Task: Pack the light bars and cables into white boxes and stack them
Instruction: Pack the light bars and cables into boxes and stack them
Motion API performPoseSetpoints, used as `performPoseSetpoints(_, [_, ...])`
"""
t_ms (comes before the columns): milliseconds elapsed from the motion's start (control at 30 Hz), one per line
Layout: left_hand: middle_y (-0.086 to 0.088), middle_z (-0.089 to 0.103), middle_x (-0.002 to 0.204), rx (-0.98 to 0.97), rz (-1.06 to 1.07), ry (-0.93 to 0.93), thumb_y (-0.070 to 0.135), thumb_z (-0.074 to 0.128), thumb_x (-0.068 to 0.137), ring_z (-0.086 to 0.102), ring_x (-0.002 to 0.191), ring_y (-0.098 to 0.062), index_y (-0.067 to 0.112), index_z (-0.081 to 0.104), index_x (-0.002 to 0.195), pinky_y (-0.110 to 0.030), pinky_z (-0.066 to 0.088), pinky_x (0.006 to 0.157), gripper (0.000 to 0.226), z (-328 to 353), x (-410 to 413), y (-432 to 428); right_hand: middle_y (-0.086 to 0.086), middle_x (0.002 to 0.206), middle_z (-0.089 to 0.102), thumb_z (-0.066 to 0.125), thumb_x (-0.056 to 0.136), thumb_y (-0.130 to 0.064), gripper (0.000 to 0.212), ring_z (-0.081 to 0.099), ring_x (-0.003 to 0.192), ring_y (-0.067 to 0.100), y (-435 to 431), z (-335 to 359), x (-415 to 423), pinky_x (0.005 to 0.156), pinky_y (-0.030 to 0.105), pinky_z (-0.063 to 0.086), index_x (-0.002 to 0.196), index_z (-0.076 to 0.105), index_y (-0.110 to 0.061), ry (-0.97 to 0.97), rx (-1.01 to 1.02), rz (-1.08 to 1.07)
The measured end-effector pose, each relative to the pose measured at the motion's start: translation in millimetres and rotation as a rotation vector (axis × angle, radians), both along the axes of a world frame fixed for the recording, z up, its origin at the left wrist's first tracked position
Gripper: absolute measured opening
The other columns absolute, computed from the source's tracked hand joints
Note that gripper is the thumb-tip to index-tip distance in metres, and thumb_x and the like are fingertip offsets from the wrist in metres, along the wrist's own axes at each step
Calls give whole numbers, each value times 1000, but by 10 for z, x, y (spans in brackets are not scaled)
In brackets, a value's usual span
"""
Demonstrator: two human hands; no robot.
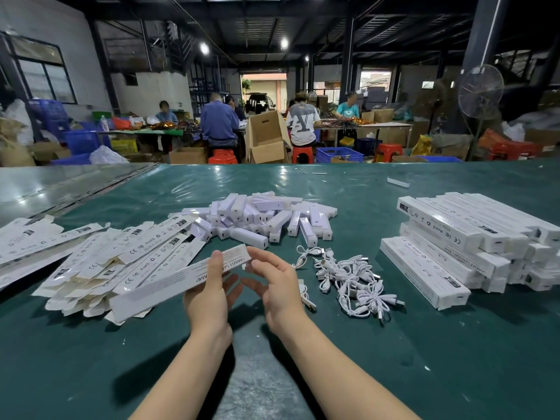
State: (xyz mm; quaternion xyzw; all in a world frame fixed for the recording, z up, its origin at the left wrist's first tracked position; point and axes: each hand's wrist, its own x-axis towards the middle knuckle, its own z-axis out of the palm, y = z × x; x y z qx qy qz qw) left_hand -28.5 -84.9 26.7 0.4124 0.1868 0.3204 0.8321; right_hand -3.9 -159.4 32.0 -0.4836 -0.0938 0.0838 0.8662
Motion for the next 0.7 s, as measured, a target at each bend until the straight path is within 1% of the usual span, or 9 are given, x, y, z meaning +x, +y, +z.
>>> performPoseSetpoints(167, [2, 70, 67, -175, -87, -3, 34, 67, 83, 64, 52, -7, 16, 62, 83, -18, 54, 48, 18, 17, 22, 39, 5, 87, 70, 39, 85, 12, 37, 61, 76, 16, 106, 1, -71, 75, 23, 48, 96, 67, -11, 139, 309, 228])
performPoseSetpoints(233, [2, 70, 64, -241, -134, -22, 38, 64, 84, 65, 52, -7, 16, 62, 82, -19, 54, 48, 23, 32, 24, 55, 9, 94, 69, 36, 85, 13, 39, 64, 79, 18, 142, 22, -95, 78, 24, 50, 99, 65, -9, 136, 368, 299])
performPoseSetpoints(267, [3, 69, 60, -259, -155, -29, 40, 62, 85, 64, 50, -6, 16, 62, 80, -18, 53, 47, 24, 34, 21, 68, 8, 93, 69, 36, 85, 14, 39, 64, 79, 17, 147, 34, -100, 77, 23, 52, 100, 65, -9, 109, 340, 305])
performPoseSetpoints(333, [3, 69, 59, -239, -193, -21, 40, 60, 87, 64, 50, -5, 14, 62, 79, -17, 53, 47, 26, 18, 17, 90, 0, 82, 70, 40, 86, 13, 38, 64, 72, 9, 127, 46, -94, 67, 17, 50, 100, 64, -13, 8, 172, 232])
performPoseSetpoints(433, [-7, 72, 76, -104, -263, 18, 34, 59, 88, 68, 62, -12, 8, 65, 90, -22, 56, 60, 28, -29, 27, 60, -3, 76, 61, 48, 88, 9, 37, 59, 66, 3, 88, 15, -80, 63, 13, 46, 112, 57, -17, -97, -26, 59])
performPoseSetpoints(500, [-11, 72, 79, -66, -271, 30, 31, 60, 88, 69, 64, -15, 5, 65, 95, -25, 56, 64, 27, -34, 32, 24, -6, 70, 59, 51, 88, 8, 43, 59, 60, -3, 75, -15, -87, 61, 10, 46, 118, 54, -23, -124, -52, 7])
performPoseSetpoints(600, [-9, 72, 79, -66, -244, 37, 32, 61, 87, 69, 67, -16, 6, 65, 95, -28, 57, 68, 27, -19, 33, 12, -7, 72, 63, 55, 85, 9, 47, 59, 59, -6, 84, -4, -89, 62, 8, 46, 118, 54, -25, -156, -63, -47])
performPoseSetpoints(633, [-8, 71, 83, -58, -226, 39, 32, 61, 87, 67, 70, -16, 8, 64, 95, -28, 56, 68, 26, -8, 35, 18, -7, 72, 63, 56, 84, 9, 46, 59, 59, -6, 91, 12, -82, 63, 9, 47, 115, 55, -26, -157, -60, -82])
performPoseSetpoints(700, [-3, 66, 81, -60, -169, 35, 34, 59, 88, 63, 68, -12, 15, 62, 90, -22, 55, 56, 20, 29, 36, 50, -6, 73, 64, 57, 83, 10, 45, 59, 61, -3, 91, 55, -63, 63, 11, 49, 109, 59, -27, -149, -40, -143])
